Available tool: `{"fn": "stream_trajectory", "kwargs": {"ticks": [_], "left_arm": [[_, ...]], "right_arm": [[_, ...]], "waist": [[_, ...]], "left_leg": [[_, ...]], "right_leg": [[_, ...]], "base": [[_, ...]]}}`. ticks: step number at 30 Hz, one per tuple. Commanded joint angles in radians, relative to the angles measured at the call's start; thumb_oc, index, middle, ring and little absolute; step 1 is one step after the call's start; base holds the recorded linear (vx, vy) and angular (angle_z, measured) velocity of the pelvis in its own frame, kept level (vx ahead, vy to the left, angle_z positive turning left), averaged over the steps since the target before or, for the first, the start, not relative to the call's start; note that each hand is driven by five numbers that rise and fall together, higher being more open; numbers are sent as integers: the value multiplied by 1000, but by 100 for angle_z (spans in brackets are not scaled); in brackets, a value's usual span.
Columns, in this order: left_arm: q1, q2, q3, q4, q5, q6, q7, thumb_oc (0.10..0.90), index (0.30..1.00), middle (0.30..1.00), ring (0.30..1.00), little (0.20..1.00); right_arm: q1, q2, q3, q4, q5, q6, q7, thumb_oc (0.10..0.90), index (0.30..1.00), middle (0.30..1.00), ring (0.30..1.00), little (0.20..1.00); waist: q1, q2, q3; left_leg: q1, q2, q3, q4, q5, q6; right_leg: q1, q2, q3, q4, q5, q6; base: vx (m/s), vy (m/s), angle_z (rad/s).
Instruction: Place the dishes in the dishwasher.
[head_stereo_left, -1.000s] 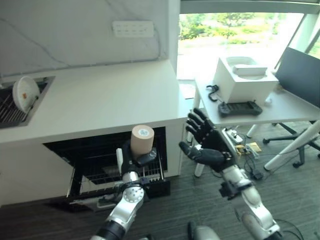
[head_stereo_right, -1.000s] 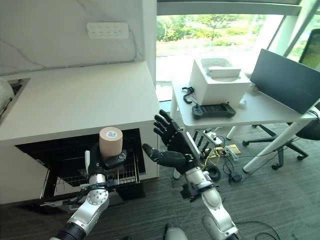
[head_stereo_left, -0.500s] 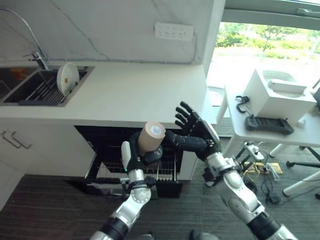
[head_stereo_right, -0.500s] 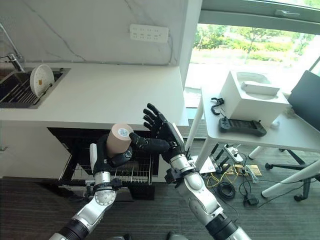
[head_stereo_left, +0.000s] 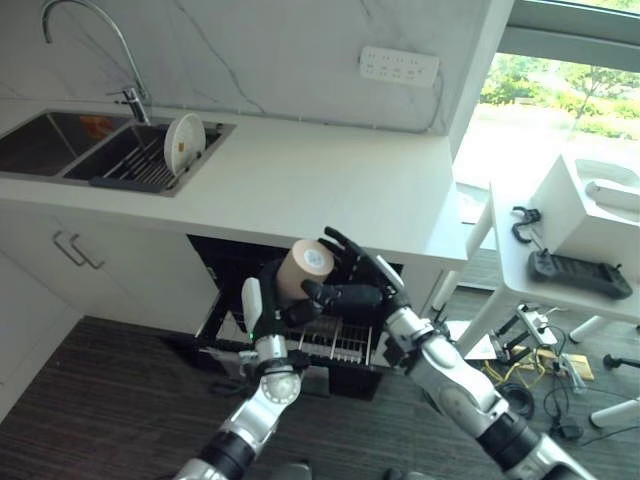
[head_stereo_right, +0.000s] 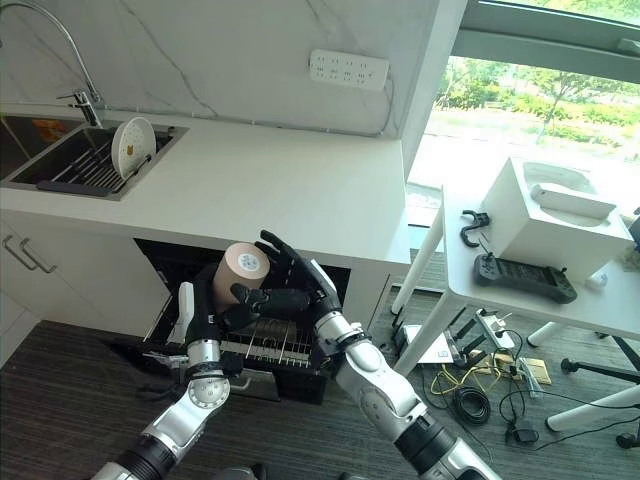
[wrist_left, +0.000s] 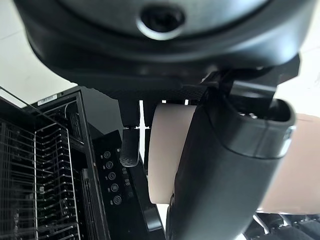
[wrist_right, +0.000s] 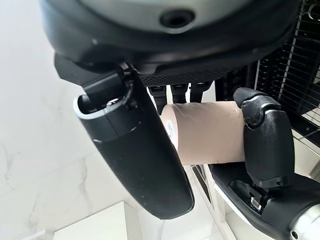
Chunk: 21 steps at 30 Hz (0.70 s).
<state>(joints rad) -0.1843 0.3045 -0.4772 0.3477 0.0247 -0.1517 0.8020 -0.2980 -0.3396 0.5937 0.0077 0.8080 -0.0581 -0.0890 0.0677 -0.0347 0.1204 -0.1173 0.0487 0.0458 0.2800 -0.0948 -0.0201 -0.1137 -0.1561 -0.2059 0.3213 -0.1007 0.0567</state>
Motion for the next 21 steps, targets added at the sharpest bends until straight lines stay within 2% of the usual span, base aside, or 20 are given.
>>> {"fn": "stream_trajectory", "kwargs": {"ticks": [1, 11, 14, 21], "left_arm": [[-159, 12, -28, -43, 83, -91, 2, 400, 300, 300, 300, 300], [-161, 3, -36, -32, 54, -79, -17, 400, 300, 300, 300, 300], [-172, -4, -45, -23, 39, -64, -23, 400, 300, 300, 300, 300], [-174, -16, -67, -17, 34, -74, -57, 400, 300, 300, 300, 300]], "right_arm": [[-128, 54, 5, -55, 4, -54, 54, 800, 900, 900, 900, 900], [-185, 62, 31, -17, -101, -30, 6, 800, 900, 900, 900, 900], [-231, 74, 39, 27, -203, -39, -35, 800, 900, 900, 900, 900], [-295, 106, 45, 115, -222, -41, -73, 800, 900, 900, 900, 900]], "waist": [[12, -15, -38], [26, -20, -33], [35, -22, -31], [63, -24, -28]], "left_leg": [[16, 16, 1, 20, -80, -12], [16, 11, -3, 20, -79, -9], [16, 9, -6, 20, -80, -9], [12, 5, -19, 20, -79, -10]], "right_leg": [[49, -19, 2, -21, -41, 51], [53, -21, -3, -21, -39, 52], [55, -24, -9, -21, -37, 52], [62, -32, -31, -21, -37, 51]], "base": [[0, 0, 0], [0, 0, 0], [0, 0, 0], [5, 1, 7]]}}
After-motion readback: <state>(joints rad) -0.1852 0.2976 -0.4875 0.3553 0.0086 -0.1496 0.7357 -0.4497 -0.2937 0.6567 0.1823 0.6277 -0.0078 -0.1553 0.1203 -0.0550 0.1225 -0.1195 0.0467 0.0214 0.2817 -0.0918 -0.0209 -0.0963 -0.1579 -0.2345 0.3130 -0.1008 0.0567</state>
